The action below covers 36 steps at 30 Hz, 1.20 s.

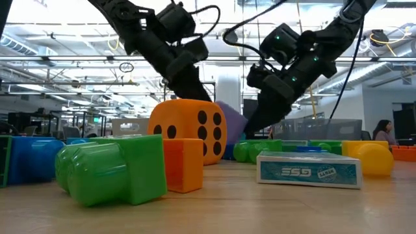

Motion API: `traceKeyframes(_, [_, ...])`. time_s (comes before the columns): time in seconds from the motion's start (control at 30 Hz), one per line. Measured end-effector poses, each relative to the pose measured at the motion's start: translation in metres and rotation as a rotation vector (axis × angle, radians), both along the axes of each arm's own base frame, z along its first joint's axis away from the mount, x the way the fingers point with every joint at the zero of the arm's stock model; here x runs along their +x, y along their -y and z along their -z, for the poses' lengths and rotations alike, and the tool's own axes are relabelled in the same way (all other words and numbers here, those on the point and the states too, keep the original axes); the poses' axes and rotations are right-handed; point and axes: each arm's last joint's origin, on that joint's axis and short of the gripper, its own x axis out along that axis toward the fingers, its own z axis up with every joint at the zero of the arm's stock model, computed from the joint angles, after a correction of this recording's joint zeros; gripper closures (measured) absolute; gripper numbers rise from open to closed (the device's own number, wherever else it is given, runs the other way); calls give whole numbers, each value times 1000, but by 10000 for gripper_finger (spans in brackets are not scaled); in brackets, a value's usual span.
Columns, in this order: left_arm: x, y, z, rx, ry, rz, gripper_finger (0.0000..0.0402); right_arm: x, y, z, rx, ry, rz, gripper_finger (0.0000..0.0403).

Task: Pick & Place Toys
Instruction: Put the purple dice into the blue bin

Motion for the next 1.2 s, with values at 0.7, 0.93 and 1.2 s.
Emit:
traceKeyframes(0.7, [-8,-1,11,-5,-117,7,179,2,1,-7,-6,44,-3,315])
traceKeyframes(0.93, [-12,-4,14,-41,-148,35,179,-2,-2,-15,21,52,-82,314])
traceKeyframes(1.2, [-16,-9,14,-55,-166,89,179,-8,-3,-17,13,7,-89,282])
